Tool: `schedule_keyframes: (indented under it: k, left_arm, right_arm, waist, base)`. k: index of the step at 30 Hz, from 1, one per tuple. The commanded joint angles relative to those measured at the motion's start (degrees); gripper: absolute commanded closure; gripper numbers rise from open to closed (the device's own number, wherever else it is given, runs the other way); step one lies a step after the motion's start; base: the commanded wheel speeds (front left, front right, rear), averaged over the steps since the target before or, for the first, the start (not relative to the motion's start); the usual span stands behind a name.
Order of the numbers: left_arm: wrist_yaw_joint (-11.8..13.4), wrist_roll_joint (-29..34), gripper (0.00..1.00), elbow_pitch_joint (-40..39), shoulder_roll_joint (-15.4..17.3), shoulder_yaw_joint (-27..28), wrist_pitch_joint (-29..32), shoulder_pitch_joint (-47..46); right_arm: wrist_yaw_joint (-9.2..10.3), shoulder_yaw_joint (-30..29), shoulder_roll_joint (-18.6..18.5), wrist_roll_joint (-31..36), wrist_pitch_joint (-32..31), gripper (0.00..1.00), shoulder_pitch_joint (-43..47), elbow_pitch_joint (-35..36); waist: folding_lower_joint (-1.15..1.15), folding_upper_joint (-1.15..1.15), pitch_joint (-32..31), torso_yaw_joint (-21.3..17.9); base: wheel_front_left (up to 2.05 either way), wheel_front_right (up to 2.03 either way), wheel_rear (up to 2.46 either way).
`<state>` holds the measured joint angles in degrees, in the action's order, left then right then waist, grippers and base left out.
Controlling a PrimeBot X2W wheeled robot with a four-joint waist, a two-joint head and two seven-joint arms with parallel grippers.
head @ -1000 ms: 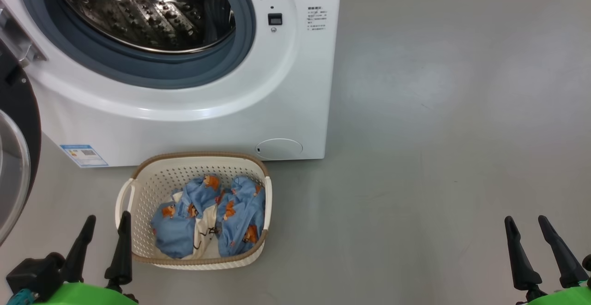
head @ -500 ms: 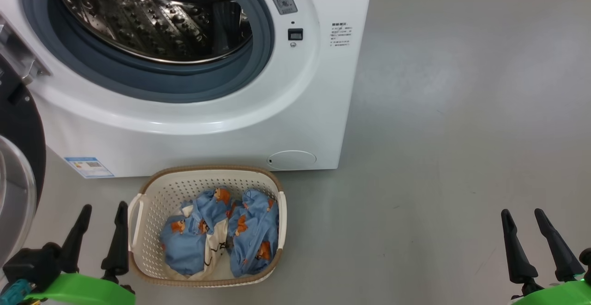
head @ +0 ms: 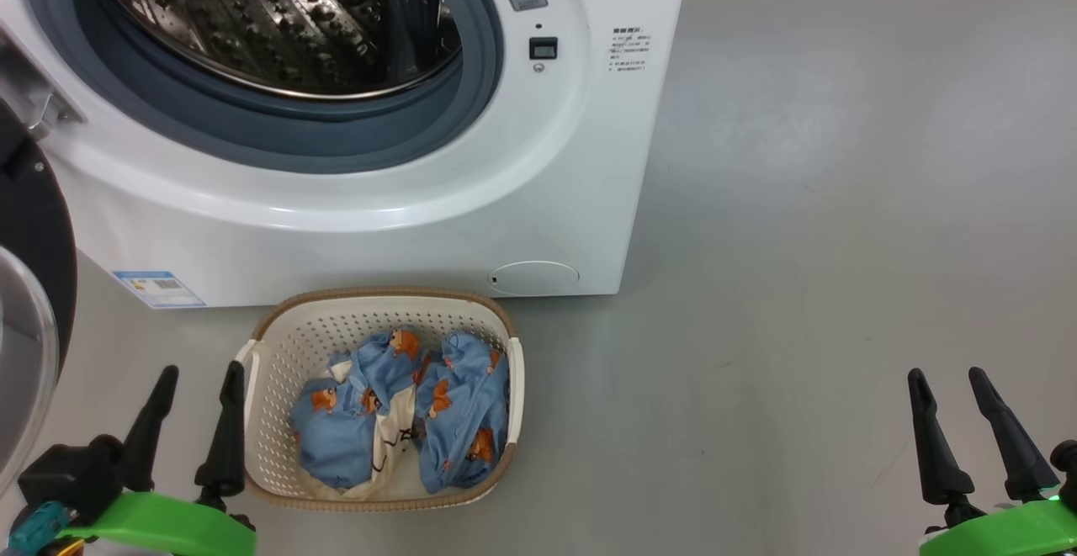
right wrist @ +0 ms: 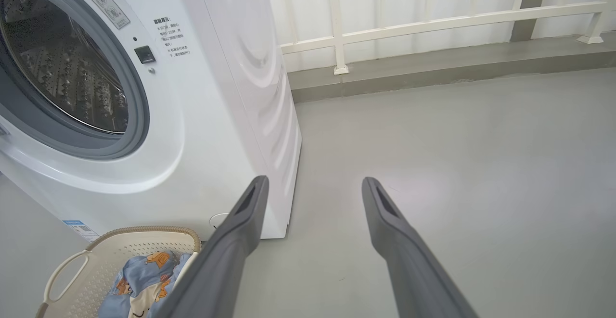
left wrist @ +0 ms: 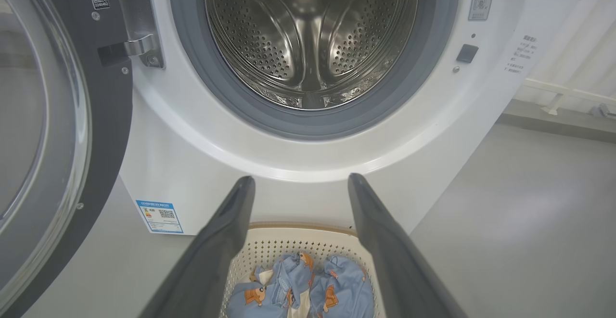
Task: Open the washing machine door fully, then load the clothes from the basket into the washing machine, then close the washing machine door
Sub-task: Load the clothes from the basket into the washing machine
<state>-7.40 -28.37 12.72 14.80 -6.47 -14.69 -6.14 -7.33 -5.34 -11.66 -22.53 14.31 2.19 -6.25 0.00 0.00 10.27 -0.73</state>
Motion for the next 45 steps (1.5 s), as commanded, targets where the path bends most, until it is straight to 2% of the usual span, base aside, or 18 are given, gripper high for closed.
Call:
schedule_keyframes:
  k: [1, 9, 17, 27, 45]
  left_arm:
    - [-0.09, 0.48, 0.00, -0.94, 1.21, 1.78, -0.30, -2.47]
    - [-0.09, -0.28, 0.00, 2.60, 0.22, -0.25, -0.30, -3.97]
    - [-0.09, -1.43, 0.00, 9.52, -0.10, -3.38, -0.30, -8.90]
    - [-0.09, -4.59, 0.00, 21.99, 2.05, -9.96, -0.30, -20.36]
    - [-0.09, -10.36, 0.00, 40.17, 5.66, -23.48, -0.30, -39.30]
  right_arm:
    - [-0.16, 1.47, -0.77, -0.23, 0.69, 0.00, -1.44, 1.36]
    - [-0.16, 2.27, -0.30, -0.10, 0.69, 0.00, -2.84, 1.73]
    - [-0.16, 3.14, 1.00, 0.23, 0.69, 0.00, -5.67, 2.26]
    - [-0.16, 4.62, 2.92, 0.93, 0.69, 0.00, -11.54, 3.00]
    - [-0.16, 6.29, 4.88, 1.39, 0.69, 0.00, -20.29, 4.13]
  waist:
    - [0.00, 0.00, 0.19, -0.01]
    - [0.00, 0.00, 2.93, -0.19]
    - [0.00, 0.00, 8.98, -1.12]
    - [0.00, 0.00, 19.93, -2.56]
    - [0.00, 0.00, 34.24, -4.99]
  base:
    - [0.00, 0.00, 0.00]
    - [0.00, 0.00, 0.00]
    - [0.00, 0.00, 0.00]
    - [0.00, 0.00, 0.00]
    - [0.00, 0.00, 0.00]
